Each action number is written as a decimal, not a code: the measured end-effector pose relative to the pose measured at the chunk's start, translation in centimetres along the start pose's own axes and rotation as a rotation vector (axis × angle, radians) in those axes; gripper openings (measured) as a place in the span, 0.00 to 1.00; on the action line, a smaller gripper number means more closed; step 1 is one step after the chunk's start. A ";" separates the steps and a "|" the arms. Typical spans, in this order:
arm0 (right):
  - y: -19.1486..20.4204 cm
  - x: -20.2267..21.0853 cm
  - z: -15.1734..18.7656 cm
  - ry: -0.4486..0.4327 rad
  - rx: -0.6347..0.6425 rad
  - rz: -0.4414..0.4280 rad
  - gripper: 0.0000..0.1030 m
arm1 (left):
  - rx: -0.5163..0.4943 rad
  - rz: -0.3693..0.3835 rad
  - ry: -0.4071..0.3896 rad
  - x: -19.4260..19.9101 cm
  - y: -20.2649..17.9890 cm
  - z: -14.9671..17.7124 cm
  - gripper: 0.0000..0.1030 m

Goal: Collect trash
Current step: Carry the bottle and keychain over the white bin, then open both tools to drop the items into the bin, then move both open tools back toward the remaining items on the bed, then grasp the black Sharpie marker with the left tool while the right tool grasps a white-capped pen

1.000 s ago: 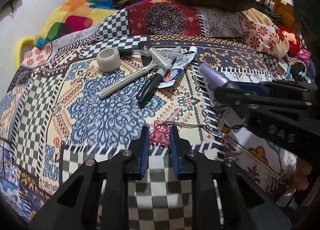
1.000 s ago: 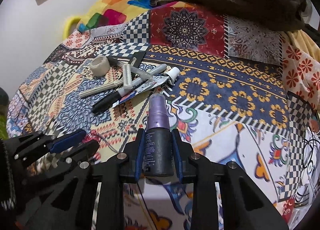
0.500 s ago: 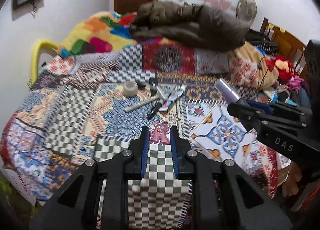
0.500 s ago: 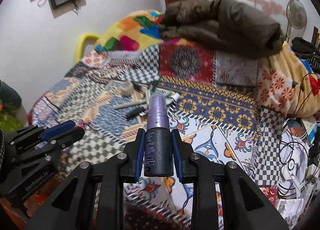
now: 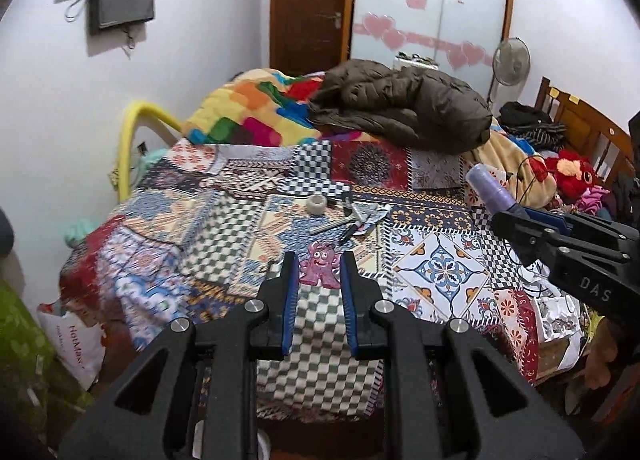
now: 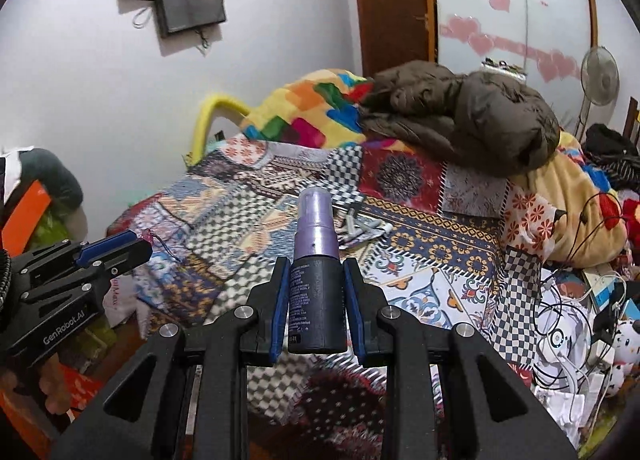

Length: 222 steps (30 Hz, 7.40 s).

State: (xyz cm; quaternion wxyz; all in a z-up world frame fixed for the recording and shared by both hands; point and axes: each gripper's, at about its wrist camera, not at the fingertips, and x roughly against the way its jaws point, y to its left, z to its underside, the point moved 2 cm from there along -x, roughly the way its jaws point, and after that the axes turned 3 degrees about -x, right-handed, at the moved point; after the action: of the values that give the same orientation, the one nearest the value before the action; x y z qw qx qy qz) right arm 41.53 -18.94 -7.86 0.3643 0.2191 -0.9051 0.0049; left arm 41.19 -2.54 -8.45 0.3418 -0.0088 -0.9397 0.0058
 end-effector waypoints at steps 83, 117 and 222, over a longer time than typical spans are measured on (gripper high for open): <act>27.3 -13.3 17.8 0.581 0.398 -0.283 0.44 | 0.455 -0.135 0.441 2.6 21.4 29.6 0.20; 14.4 7.3 6.1 0.026 0.245 -0.254 0.45 | 0.178 -0.201 -0.049 17.2 6.7 12.3 0.64; -14.1 -23.6 2.9 0.271 -0.048 0.147 0.30 | -0.184 0.134 0.299 -29.0 -9.2 3.9 0.10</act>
State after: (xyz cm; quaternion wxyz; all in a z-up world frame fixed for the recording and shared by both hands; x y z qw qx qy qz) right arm 60.30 -22.91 -27.77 0.4869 0.1410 -0.8611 0.0395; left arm 60.78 -12.37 -29.97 0.4741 -0.1034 -0.8724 -0.0586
